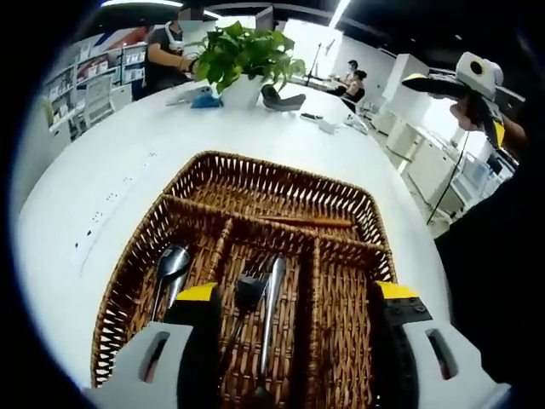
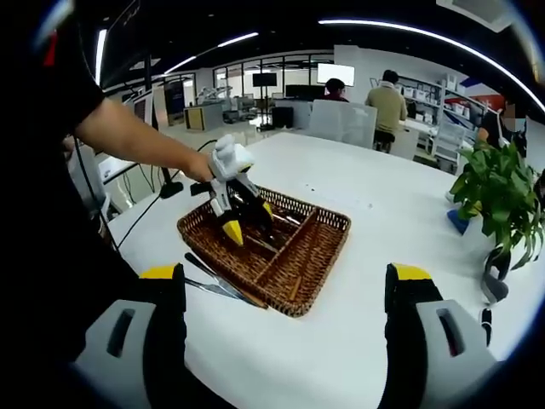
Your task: Arrange the knives, forks, and spoons in their matching storage slots by inserting each utensil handle-first until every utensil is classified and aligned in the correct compartment
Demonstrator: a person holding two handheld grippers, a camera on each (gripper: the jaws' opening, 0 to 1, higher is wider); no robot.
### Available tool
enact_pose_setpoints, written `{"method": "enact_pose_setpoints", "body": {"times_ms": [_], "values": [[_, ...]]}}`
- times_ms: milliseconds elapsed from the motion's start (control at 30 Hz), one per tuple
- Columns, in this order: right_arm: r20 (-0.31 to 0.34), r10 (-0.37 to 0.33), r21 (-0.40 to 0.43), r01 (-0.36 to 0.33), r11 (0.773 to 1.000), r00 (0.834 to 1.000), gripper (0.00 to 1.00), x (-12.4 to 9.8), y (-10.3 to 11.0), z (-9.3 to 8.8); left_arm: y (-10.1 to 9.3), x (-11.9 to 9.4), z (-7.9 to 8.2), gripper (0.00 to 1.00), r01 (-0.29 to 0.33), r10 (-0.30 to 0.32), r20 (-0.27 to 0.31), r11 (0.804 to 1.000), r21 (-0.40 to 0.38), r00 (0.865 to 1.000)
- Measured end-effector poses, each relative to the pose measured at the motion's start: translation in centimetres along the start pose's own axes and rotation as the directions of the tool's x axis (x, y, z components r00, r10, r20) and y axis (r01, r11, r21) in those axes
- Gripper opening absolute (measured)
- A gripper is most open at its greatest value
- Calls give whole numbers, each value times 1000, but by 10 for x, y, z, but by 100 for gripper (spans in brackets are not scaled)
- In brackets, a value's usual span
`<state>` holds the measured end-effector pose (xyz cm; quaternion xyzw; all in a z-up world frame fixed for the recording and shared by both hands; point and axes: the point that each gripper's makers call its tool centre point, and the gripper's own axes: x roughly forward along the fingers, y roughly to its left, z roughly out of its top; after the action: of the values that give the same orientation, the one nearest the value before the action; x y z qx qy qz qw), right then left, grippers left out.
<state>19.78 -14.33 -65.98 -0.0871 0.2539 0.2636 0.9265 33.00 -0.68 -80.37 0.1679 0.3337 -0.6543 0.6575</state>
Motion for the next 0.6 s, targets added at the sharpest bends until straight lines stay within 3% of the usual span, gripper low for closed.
{"method": "enact_pose_setpoints", "body": {"times_ms": [67, 100, 300, 500, 600], "values": [[5, 1, -4, -1, 1000, 1000, 100, 1, 0, 2, 8, -8, 8, 96, -68, 66, 43, 997, 41, 997], [12, 3, -8, -3, 1000, 1000, 100, 1, 0, 5, 7, -14, 10, 100, -79, 78, 54, 997, 21, 995], [25, 22, -31, -21, 999, 999, 100, 6, 4, 12, 1, -49, 24, 100, -154, 152, 149, 988, 3, 977], [30, 47, -53, -45, 998, 998, 100, 9, 10, 15, -7, -82, 22, 100, -251, 250, 201, 968, -21, 947], [27, 59, -69, -57, 996, 998, 100, 10, 12, 16, -14, -101, 24, 100, -301, 301, 238, 953, -39, 923]]}}
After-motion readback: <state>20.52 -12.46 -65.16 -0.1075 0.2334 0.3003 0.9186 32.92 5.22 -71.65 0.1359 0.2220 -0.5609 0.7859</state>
